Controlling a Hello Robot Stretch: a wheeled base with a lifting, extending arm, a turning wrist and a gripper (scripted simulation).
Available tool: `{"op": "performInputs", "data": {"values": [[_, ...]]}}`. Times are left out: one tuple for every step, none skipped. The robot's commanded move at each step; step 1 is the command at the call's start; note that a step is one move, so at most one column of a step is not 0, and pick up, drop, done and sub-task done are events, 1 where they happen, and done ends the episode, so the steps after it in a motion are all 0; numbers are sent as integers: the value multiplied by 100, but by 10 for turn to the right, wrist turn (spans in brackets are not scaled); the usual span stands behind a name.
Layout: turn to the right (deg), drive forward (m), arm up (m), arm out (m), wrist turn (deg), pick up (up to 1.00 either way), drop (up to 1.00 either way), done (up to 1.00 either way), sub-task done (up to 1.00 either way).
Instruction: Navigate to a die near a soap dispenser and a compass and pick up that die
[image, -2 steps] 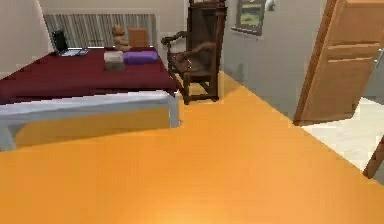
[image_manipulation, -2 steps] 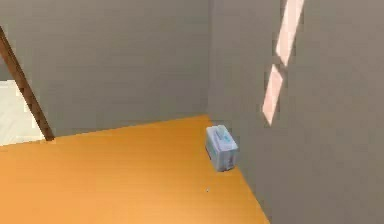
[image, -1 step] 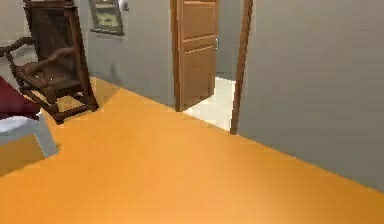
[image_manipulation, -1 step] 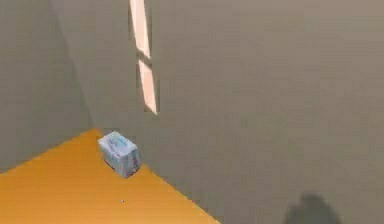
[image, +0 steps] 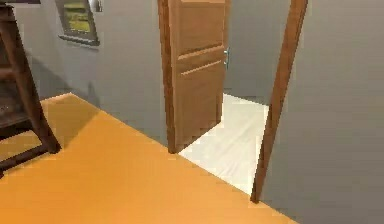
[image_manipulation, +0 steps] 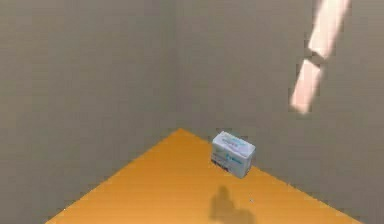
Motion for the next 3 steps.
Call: {"op": "performInputs", "data": {"values": [[30, 0, 0, 0, 0, 0, 0, 0, 0], [0, 100, 0, 0, 0, 0, 0, 0, 0], [0, 45, 0, 0, 0, 0, 0, 0, 0]]}}
